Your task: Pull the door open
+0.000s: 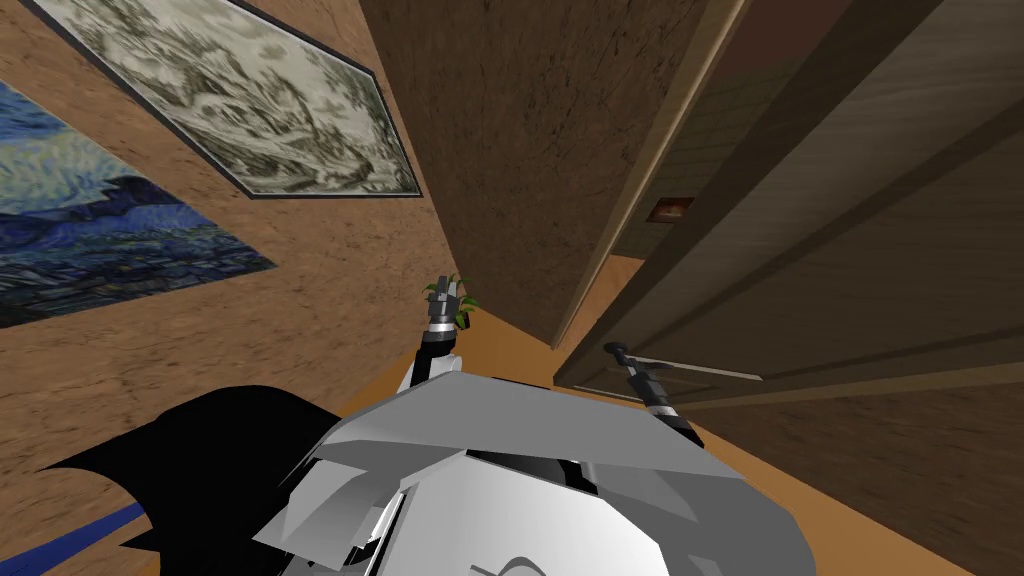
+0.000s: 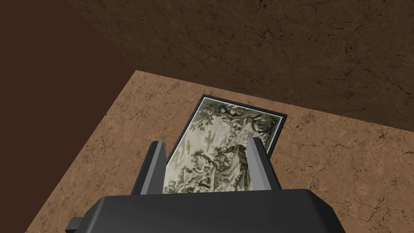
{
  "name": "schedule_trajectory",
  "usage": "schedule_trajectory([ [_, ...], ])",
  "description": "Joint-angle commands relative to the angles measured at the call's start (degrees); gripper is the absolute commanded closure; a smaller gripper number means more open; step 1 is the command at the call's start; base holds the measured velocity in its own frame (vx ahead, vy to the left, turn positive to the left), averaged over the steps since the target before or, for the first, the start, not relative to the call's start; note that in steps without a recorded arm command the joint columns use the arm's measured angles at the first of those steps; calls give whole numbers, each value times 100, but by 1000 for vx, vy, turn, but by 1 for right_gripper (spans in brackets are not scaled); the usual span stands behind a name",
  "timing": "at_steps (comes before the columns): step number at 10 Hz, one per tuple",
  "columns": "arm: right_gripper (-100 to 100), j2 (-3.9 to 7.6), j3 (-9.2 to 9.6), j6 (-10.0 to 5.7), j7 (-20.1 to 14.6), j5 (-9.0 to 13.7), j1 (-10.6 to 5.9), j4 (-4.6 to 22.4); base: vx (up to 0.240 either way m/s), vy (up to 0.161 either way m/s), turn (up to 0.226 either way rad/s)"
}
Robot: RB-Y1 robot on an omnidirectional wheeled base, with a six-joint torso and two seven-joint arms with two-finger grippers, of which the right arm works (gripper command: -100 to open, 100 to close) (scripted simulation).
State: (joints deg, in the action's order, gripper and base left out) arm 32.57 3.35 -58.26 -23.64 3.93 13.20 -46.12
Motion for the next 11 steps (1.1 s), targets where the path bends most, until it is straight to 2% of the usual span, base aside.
schedule_trajectory([
  [1, 100, 0, 0, 0, 0, 0, 0, 0, -84, -31, 36],
  [2, 100, 41, 35, -158, -48, -11, 57, 71, -176, -64, 161],
  [4, 100, 109, 61, -352, -99, -17, 115, 158, -267, -102, 226],
  [5, 100, 124, 67, -394, -110, -19, 127, 177, -205, -80, 115],
  [8, 100, 215, 103, -655, -179, -28, 204, 294, -197, -73, 151],
  [9, 100, 238, 112, -720, -196, -30, 224, 324, -230, -76, 143],
  [10, 100, 198, 128, -635, -184, -37, 233, 250, -90, -28, 29],
  [11, 100, 212, 151, -714, -200, -42, 256, 301, -146, -52, 204],
])
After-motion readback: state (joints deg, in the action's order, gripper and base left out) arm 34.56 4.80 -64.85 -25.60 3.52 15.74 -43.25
